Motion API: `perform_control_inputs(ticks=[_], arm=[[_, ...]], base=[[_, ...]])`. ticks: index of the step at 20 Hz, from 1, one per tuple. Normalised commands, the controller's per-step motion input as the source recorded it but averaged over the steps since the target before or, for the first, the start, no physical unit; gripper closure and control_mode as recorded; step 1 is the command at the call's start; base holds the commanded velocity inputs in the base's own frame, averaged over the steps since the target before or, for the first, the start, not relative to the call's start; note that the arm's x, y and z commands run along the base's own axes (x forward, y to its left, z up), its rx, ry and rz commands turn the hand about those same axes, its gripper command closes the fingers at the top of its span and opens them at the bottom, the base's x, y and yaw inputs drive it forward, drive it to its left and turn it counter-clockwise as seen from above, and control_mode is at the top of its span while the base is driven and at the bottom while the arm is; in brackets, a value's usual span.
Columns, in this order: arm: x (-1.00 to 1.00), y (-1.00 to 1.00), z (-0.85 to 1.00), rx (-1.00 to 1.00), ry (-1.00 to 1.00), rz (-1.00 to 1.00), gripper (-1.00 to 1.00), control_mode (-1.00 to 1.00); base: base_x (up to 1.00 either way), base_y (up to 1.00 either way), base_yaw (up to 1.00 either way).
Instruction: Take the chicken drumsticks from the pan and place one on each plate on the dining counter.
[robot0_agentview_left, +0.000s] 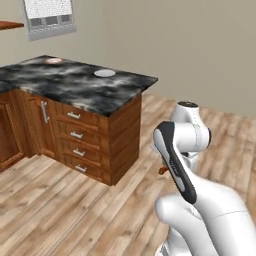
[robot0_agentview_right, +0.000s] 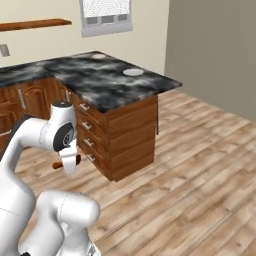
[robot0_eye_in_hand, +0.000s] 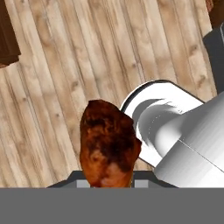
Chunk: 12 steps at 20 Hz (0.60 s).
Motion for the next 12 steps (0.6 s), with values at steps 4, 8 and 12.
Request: perform_control_inputs(ticks=[4,8,12], arm=[[0.00,0.00,0.00,0.00,0.00,0.00,1.00,1.00],[0.00,0.00,0.00,0.00,0.00,0.00,1.00,1.00],[0.00,0.00,0.00,0.00,0.00,0.00,1.00,1.00]], base=[[1.00,-0.29,0.06],[1.00,-0.30,0.05],[1.00,-0.29,0.05]])
